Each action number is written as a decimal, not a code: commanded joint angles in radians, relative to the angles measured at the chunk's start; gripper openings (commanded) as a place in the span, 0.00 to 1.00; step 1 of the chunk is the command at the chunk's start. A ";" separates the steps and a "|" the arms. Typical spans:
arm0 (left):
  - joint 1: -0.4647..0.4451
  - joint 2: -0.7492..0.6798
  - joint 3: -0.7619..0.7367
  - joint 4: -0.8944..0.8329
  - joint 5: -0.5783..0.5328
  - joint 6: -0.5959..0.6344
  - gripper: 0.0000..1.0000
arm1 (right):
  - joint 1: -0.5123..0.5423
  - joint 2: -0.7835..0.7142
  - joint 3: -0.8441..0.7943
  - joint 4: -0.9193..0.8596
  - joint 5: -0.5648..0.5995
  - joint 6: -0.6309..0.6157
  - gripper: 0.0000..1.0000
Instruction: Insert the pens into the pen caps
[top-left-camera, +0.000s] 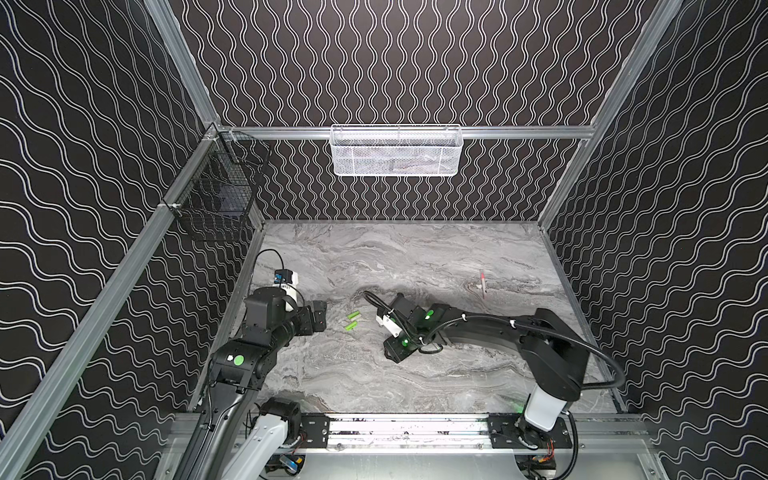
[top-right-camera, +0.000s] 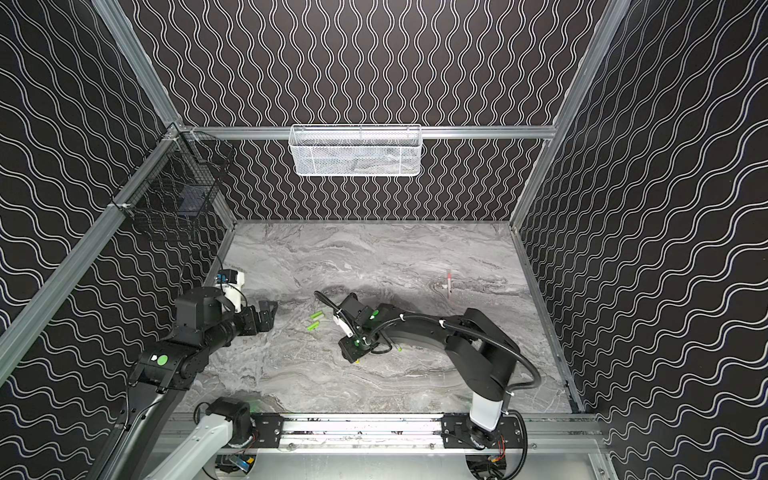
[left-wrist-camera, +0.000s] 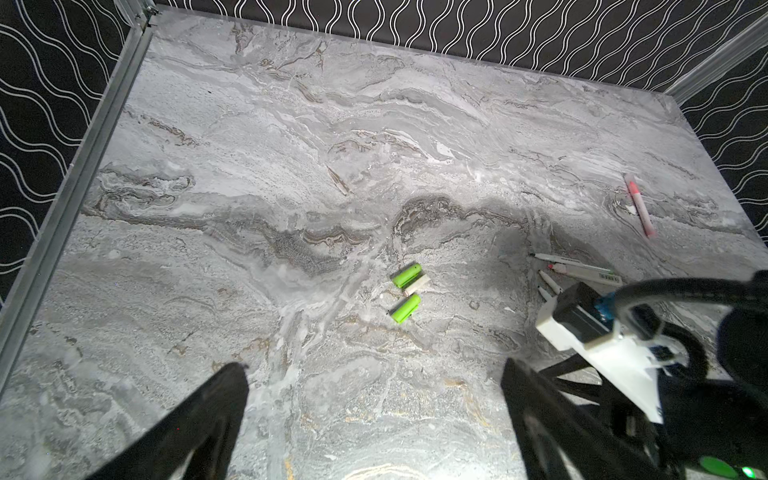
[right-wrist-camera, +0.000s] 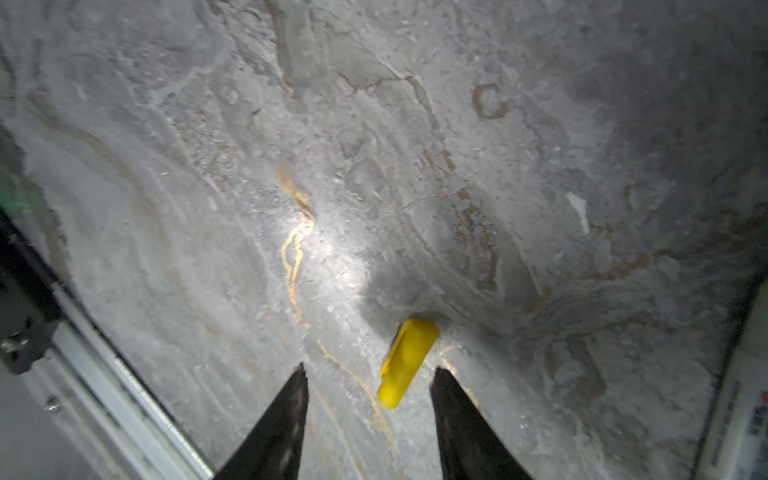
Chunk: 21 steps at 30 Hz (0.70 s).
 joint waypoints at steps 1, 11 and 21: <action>0.001 0.002 0.001 0.034 0.006 0.001 0.99 | 0.000 0.029 0.015 -0.036 0.066 0.041 0.46; 0.002 0.020 0.001 0.036 0.018 0.004 0.99 | 0.003 0.048 0.003 -0.048 0.041 0.037 0.31; 0.001 0.021 0.001 0.039 0.022 0.001 0.98 | 0.011 0.030 -0.029 -0.063 0.010 0.023 0.31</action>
